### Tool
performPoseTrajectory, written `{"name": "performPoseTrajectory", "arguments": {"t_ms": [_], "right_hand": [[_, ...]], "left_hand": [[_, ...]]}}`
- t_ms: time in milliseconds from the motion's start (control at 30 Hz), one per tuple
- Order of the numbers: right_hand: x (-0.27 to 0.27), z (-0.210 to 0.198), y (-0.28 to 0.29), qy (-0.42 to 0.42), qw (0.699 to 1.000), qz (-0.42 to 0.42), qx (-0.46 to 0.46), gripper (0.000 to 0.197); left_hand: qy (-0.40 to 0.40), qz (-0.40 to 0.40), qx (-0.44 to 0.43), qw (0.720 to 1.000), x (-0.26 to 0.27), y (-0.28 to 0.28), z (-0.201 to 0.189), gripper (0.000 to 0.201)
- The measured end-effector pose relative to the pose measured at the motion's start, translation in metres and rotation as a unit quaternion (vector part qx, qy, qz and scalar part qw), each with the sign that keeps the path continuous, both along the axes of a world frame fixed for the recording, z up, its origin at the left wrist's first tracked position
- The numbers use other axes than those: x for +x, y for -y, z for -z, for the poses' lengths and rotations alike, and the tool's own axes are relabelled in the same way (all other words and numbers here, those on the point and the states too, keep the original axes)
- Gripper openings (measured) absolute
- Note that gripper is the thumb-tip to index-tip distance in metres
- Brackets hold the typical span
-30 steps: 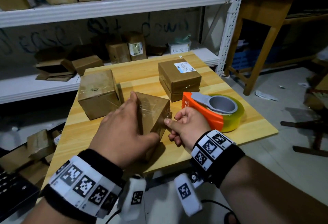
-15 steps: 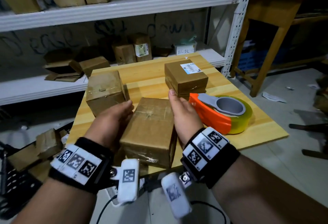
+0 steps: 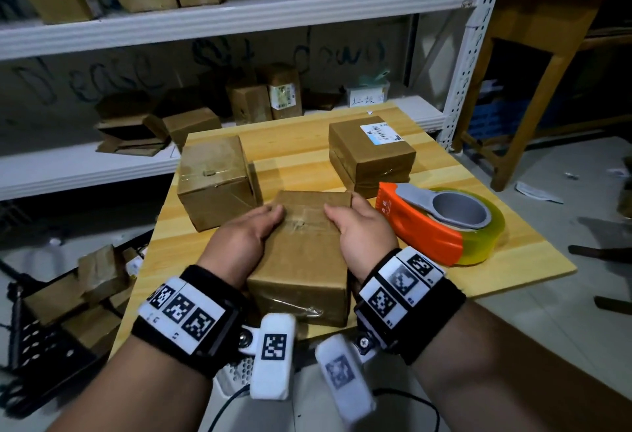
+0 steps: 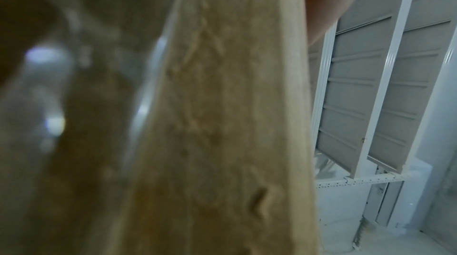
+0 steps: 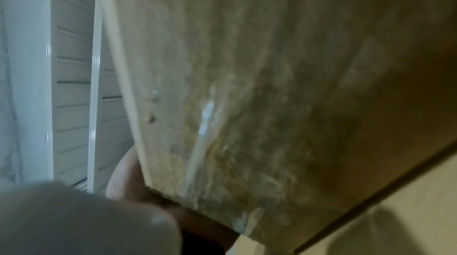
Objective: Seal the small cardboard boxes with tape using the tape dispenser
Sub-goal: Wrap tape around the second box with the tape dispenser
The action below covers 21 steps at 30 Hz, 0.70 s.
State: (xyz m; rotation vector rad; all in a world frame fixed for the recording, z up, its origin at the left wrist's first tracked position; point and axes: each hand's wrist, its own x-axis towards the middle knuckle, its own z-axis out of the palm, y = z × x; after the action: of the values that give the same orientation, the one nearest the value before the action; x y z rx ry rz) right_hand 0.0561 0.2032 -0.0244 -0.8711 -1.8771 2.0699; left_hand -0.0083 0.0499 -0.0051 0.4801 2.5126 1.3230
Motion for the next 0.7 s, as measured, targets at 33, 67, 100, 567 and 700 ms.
{"name": "performPoseTrajectory", "arguments": {"t_ms": [33, 67, 100, 567, 700], "right_hand": [[0.002, 0.0, -0.001, -0.009, 1.0, 0.003, -0.013, 0.059], [0.001, 0.002, -0.003, -0.017, 1.0, 0.008, -0.025, 0.059], [0.001, 0.003, -0.004, -0.026, 0.999, 0.016, -0.037, 0.058], [0.019, -0.006, 0.006, -0.005, 1.0, -0.028, -0.004, 0.081], [0.011, -0.003, 0.001, 0.019, 0.996, -0.068, 0.047, 0.073]], "left_hand": [[-0.005, -0.012, 0.006, 1.0, -0.001, 0.0, 0.004, 0.038], [-0.018, -0.015, 0.007, 1.0, 0.002, 0.003, 0.006, 0.038], [-0.01, -0.029, 0.023, 0.999, 0.003, 0.004, 0.008, 0.037], [0.272, -0.073, 0.307, 0.909, 0.026, -0.002, 0.007, 0.06], [0.25, -0.077, 0.308, 0.915, 0.025, -0.004, 0.01, 0.058]]}}
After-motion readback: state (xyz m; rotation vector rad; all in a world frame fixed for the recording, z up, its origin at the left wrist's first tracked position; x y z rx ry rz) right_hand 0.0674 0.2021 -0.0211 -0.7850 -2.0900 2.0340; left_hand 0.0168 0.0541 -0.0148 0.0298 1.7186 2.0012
